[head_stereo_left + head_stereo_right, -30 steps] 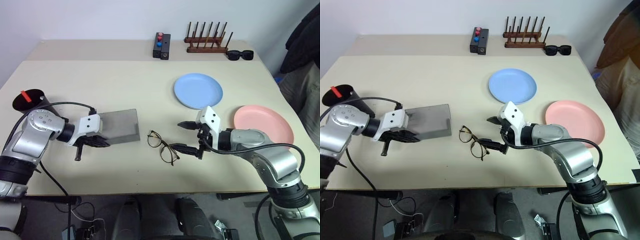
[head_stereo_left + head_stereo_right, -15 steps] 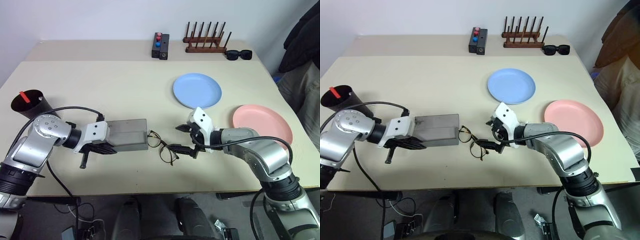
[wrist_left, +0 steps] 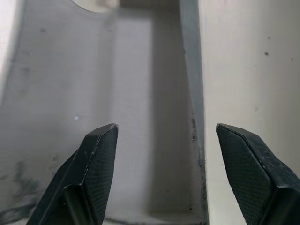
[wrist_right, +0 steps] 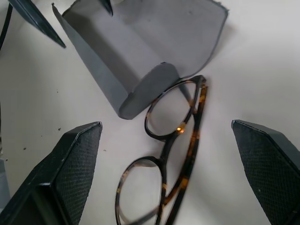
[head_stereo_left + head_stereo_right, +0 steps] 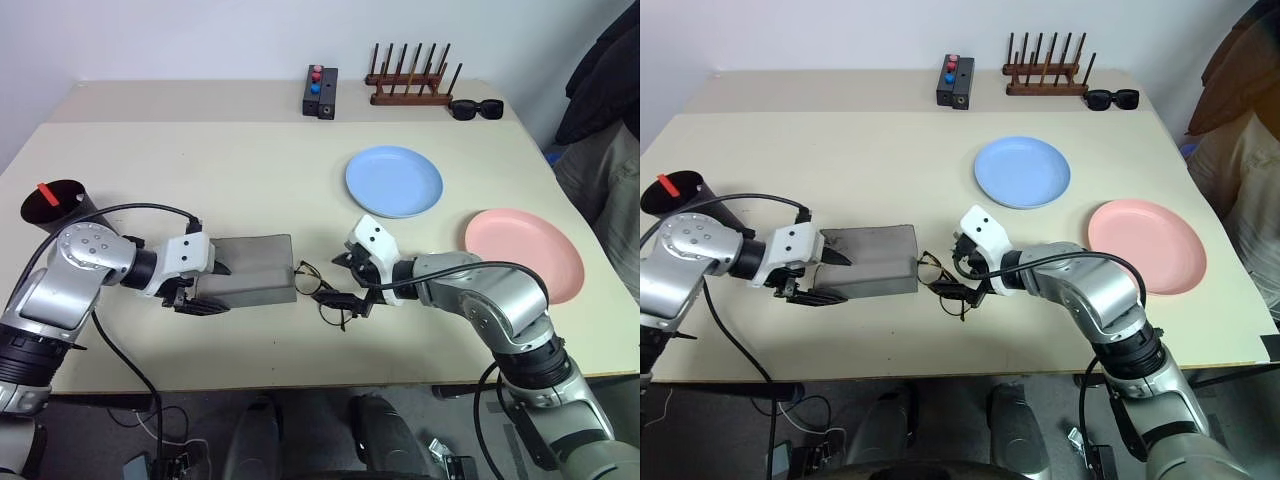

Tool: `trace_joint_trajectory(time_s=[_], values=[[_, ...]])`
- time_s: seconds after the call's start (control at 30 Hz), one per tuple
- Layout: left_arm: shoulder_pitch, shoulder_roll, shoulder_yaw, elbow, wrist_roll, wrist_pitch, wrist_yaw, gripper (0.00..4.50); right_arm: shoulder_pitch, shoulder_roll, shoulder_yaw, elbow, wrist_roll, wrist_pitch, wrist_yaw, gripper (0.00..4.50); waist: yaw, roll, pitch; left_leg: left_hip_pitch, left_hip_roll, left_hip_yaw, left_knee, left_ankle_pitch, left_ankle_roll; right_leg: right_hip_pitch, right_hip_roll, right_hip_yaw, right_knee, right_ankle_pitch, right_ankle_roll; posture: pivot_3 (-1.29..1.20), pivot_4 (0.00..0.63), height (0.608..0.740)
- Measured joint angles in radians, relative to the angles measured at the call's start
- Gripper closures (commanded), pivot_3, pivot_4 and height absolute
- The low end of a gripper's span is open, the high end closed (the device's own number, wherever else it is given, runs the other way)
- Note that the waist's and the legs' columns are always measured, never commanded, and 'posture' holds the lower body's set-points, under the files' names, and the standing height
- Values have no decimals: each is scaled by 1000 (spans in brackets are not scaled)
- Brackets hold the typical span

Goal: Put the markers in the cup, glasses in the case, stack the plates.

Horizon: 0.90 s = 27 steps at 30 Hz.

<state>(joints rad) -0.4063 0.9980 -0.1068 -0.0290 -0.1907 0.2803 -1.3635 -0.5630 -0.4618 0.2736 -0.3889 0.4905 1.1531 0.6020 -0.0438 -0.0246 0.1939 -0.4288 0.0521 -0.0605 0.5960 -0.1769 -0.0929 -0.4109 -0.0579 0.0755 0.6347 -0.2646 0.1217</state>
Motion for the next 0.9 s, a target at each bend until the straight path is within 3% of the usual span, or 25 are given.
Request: trace_joint_trajectory(time_s=[0.23,0.27,0.37,0.57,0.9], values=[[78,15,125,-96,-83,65,42,1103,-5,10,15,15,-17,45,-46,0,-1,0,0,0,0,0,0,0,0,0,0,0,0,0,0,0,150,740],[96,17,128,-111,-85,67,45,1047,-5,9,15,22,-19,51,-52,247,-1,0,0,0,0,0,0,0,0,0,0,0,0,0,0,0,150,740],[149,18,129,-170,-97,87,60,1029,-4,10,16,34,-34,63,-68,1373,-1,0,0,0,0,0,0,0,0,0,0,0,0,0,0,0,150,740],[201,17,130,-243,-116,113,97,1029,-6,11,16,41,-40,67,-83,4475,0,0,0,0,0,0,0,0,0,0,0,0,0,0,0,0,150,740],[204,16,130,-267,-146,130,136,1029,-30,-30,45,43,-94,31,-73,4475,0,0,0,0,0,0,0,0,0,0,0,0,0,0,0,0,150,740]])
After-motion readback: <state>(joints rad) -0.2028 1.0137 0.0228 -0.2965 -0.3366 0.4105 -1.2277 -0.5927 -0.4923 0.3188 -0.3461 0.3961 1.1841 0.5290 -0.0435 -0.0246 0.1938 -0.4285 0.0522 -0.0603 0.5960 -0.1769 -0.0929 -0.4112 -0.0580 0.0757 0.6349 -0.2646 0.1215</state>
